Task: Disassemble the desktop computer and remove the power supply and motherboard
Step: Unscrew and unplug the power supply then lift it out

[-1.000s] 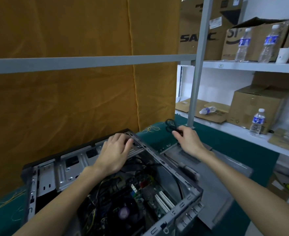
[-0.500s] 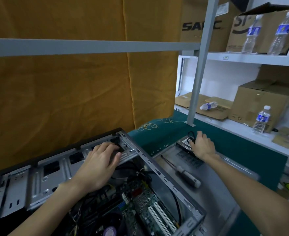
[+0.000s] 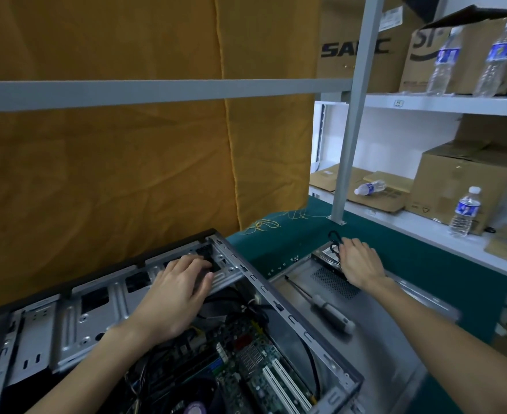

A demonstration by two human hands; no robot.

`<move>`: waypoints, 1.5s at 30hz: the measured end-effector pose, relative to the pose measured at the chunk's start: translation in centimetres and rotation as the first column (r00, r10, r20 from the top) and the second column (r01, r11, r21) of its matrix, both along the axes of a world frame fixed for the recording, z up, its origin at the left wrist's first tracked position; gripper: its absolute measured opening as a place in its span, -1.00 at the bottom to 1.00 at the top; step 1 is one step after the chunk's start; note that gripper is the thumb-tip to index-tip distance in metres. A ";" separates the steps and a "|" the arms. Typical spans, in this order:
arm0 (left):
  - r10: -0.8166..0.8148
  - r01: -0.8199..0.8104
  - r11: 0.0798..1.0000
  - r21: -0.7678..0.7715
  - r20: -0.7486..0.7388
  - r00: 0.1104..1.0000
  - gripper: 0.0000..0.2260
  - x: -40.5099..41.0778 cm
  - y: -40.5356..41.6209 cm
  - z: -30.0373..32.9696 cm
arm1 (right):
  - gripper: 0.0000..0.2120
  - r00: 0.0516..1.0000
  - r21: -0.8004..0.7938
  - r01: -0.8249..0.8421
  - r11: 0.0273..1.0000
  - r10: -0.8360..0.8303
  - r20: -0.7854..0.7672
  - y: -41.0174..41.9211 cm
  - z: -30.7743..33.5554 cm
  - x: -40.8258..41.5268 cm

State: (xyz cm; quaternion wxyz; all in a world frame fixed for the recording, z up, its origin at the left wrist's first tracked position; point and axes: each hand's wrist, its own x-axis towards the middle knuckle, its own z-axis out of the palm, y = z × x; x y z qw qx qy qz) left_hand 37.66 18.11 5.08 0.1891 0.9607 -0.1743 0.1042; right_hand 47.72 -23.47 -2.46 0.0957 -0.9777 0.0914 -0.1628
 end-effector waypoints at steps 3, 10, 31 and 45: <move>0.003 -0.003 1.000 -0.008 -0.004 1.000 -0.60 -0.1 -0.1 0.1 | -0.59 0.999 -0.008 -0.026 1.000 0.026 -0.029 0.0 -0.1 -0.3; -0.031 0.031 1.000 -0.002 -0.070 0.997 -0.58 -0.3 0.0 1.0 | -0.43 1.000 -0.032 0.007 0.999 -0.006 0.026 1.1 2.5 -1.7; 0.023 -0.010 0.988 -0.152 0.084 0.996 -0.89 -10.9 8.1 1.9 | -0.71 0.569 -0.043 -0.734 0.678 0.578 -0.585 29.6 8.5 -14.7; 0.148 -0.145 0.982 -0.120 0.020 0.989 -0.86 -10.5 9.0 1.4 | -0.52 0.617 0.024 -0.614 0.789 0.499 -0.609 31.1 5.8 -10.4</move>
